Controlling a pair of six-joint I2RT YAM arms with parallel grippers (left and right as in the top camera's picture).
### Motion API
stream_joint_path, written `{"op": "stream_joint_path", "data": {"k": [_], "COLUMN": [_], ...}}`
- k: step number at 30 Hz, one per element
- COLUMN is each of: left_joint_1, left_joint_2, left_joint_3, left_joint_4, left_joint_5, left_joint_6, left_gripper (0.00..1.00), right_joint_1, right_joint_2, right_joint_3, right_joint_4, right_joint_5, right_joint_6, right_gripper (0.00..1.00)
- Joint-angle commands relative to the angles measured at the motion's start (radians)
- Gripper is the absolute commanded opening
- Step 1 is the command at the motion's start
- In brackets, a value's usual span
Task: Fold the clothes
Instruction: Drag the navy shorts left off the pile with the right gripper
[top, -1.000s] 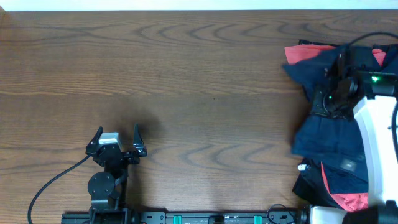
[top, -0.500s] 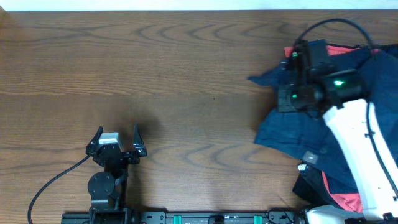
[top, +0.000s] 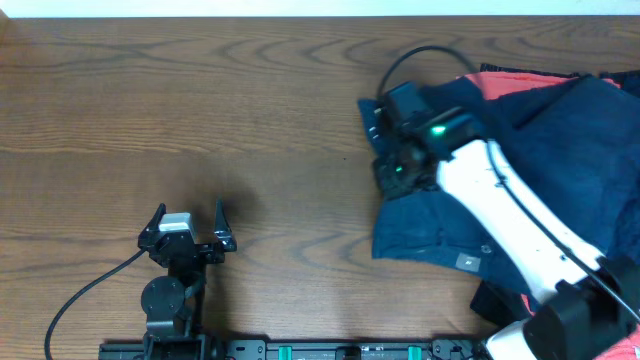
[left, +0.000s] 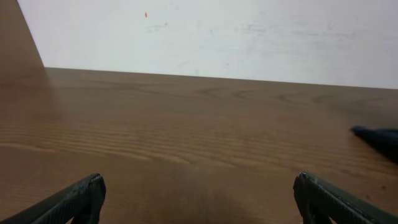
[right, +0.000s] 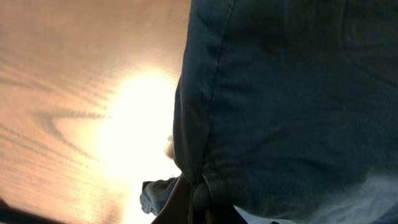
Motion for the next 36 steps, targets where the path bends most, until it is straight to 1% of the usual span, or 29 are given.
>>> {"op": "stream_joint_path", "data": {"k": [1, 8, 14, 15, 16, 20, 24, 26, 28, 30, 33, 36], "left_joint_1": [0.005, 0.005, 0.005, 0.005, 0.005, 0.005, 0.005, 0.005, 0.005, 0.005, 0.005, 0.005], "left_joint_2": [0.000, 0.000, 0.000, 0.000, 0.000, 0.000, 0.000, 0.000, 0.001, 0.007, 0.047, 0.113], "left_joint_3": [-0.018, -0.018, -0.018, -0.018, -0.018, -0.018, -0.018, -0.018, -0.018, -0.018, -0.018, -0.018], "left_joint_4": [-0.038, -0.038, -0.038, -0.038, -0.038, -0.037, -0.030, -0.026, -0.027, -0.029, -0.031, -0.006], "left_joint_5": [-0.015, -0.015, -0.015, -0.015, -0.015, 0.000, 0.077, 0.101, 0.100, 0.086, 0.029, 0.011], "left_joint_6": [0.012, 0.012, 0.012, 0.012, 0.012, 0.012, 0.012, 0.011, -0.014, -0.053, -0.175, -0.195], "left_gripper": [0.98, 0.98, 0.98, 0.98, 0.98, 0.98, 0.98, 0.98, 0.98, 0.98, 0.98, 0.98], "right_joint_1": [0.081, 0.209, 0.264, 0.265, 0.265, 0.249, 0.203, 0.171, 0.141, 0.108, 0.059, 0.027], "right_joint_2": [0.041, 0.138, 0.196, 0.199, 0.199, 0.194, 0.183, 0.175, 0.170, 0.170, 0.170, 0.170], "right_joint_3": [0.018, 0.018, 0.018, 0.018, 0.018, 0.023, 0.087, 0.164, 0.250, 0.352, 0.497, 0.599], "right_joint_4": [0.000, -0.043, -0.047, -0.043, -0.041, -0.032, -0.062, -0.106, -0.152, -0.199, -0.255, -0.299], "right_joint_5": [-0.038, -0.065, -0.093, -0.092, -0.093, -0.081, -0.057, -0.034, -0.004, 0.004, -0.029, -0.071], "right_joint_6": [0.003, 0.004, -0.011, -0.011, -0.011, -0.011, -0.011, -0.011, -0.011, -0.011, -0.012, -0.021], "right_gripper": [0.01, 0.01, 0.01, 0.30, 0.99, 0.99, 0.99, 0.99, 0.99, 0.99, 0.99, 0.99]}}
